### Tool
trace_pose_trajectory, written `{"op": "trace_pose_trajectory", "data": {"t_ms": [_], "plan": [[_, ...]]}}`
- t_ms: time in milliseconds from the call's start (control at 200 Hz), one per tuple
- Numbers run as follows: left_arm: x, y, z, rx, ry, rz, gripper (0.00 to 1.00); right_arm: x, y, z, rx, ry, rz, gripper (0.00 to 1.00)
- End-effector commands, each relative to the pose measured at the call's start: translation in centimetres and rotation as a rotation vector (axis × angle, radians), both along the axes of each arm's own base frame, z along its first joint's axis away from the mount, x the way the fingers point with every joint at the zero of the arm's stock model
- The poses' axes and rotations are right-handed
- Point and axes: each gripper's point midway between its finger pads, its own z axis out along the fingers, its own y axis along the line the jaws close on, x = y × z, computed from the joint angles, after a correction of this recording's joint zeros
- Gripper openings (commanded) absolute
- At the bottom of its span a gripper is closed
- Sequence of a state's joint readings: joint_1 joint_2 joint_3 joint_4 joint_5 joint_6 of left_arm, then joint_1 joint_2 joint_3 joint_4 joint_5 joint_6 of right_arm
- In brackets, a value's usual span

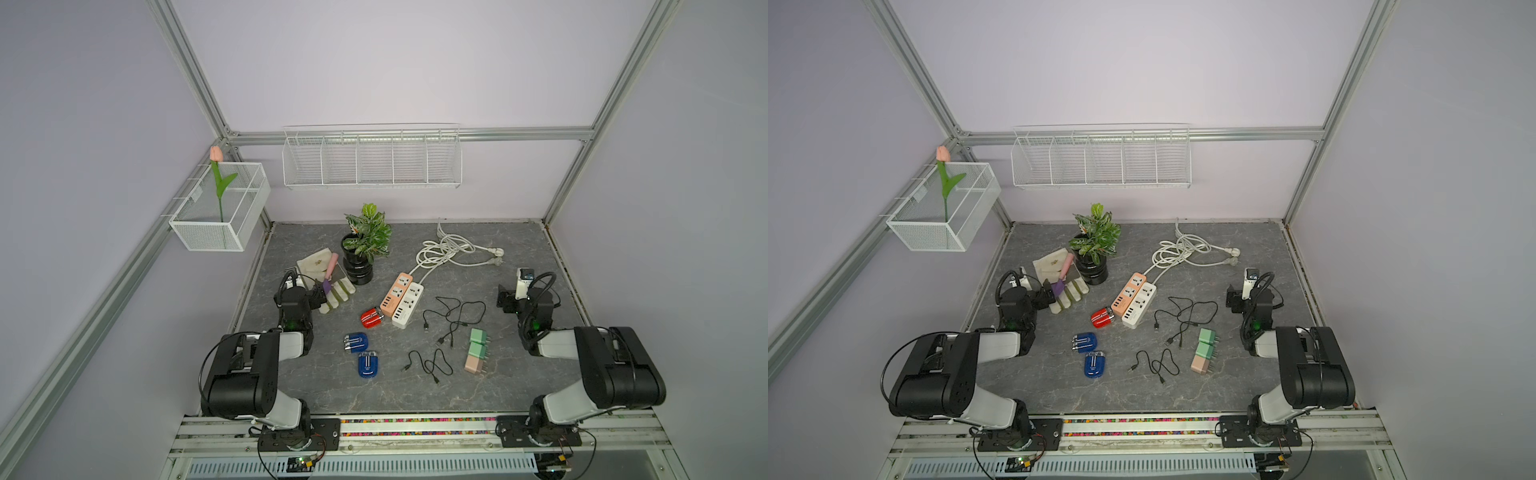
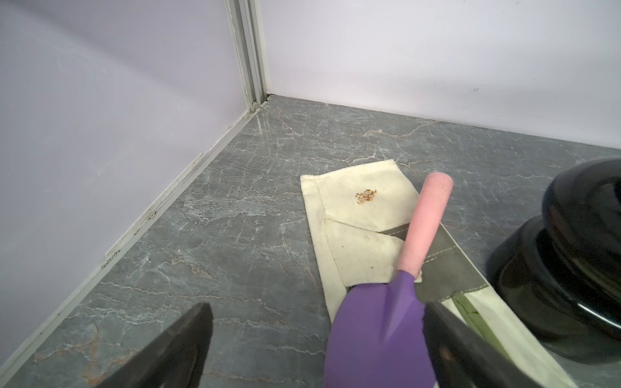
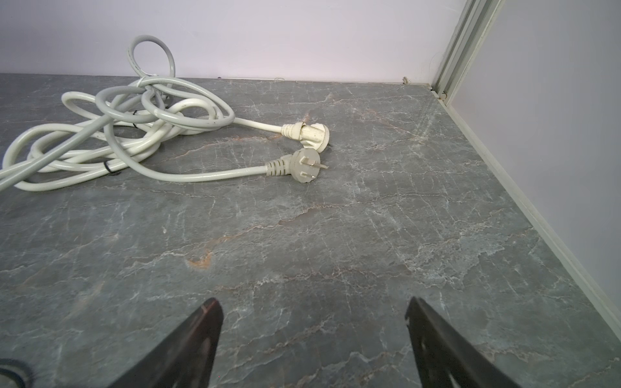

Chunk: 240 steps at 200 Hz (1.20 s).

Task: Charge the electric shaver
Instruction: Pick up the charging cable from the center of the board.

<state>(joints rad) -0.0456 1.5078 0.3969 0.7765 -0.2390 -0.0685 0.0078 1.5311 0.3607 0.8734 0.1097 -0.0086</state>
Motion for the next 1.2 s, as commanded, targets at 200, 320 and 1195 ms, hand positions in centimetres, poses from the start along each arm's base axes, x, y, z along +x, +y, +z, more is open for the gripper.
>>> {"op": "trace_pose_trajectory", "data": {"t_ms": [200,320,1195], "plan": [[0.7,0.3,1.0,0.005,-0.022,0.009,0.99,0.5,-0.1,0.8,-0.017,-0.032,0.011,0.89],[0.7,0.3,0.9,0.005,-0.020,0.009,0.99,0.5,-0.1,0.8,-0.017,-0.031,0.012,0.89],[-1.4,-3.2,14.2,-0.542,0.097,0.094,0.99,-1.6,-0.1,16.6,0.500,0.033,-0.255,0.89]]}}
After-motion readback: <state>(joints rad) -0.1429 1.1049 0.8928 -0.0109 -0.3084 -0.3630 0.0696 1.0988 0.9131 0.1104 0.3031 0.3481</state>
